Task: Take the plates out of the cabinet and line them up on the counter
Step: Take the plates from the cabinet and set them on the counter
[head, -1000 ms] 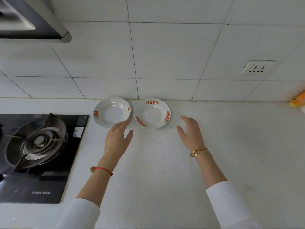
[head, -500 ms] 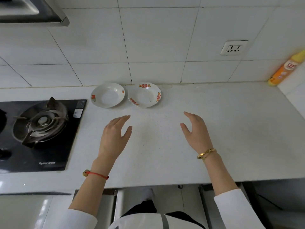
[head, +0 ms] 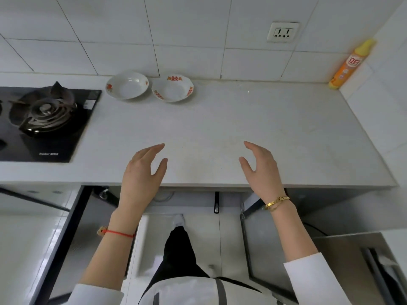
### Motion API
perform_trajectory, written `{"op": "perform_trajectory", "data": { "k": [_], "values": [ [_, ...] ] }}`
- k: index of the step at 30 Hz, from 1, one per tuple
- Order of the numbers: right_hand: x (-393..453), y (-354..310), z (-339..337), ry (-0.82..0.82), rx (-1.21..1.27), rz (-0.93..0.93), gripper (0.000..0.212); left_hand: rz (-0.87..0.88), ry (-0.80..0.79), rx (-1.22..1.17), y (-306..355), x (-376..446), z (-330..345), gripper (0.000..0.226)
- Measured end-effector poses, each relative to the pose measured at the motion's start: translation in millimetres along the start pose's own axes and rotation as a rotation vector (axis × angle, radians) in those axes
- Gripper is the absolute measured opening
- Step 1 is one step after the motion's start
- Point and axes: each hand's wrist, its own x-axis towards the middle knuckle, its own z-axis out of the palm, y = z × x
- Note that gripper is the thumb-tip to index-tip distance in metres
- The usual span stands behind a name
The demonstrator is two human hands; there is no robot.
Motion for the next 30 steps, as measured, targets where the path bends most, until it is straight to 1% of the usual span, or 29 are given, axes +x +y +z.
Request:
{"op": "perform_trajectory", "data": {
  "k": [6,13,21,26,30],
  "values": [
    [-50,18,-21,-0.007,-0.006,0.028,0.044,-0.004,-0.029,0.026,19,-49,5,0.038],
    [-84,31,-25,-0.030,0.021,0.085,0.044,-0.018,-0.098,0.023,27,-76,17,0.038],
    [-89,42,-17,-0.014,0.031,0.141,0.043,-0.008,-0.163,0.015,28,-70,33,0.037],
    [-83,50,-8,0.012,0.042,0.186,0.043,0.022,-0.216,-0.038,27,-59,49,0.036],
    [-83,62,3,0.035,0.049,0.193,0.041,0.065,-0.215,-0.036,23,-62,66,0.034]
  ]
}}
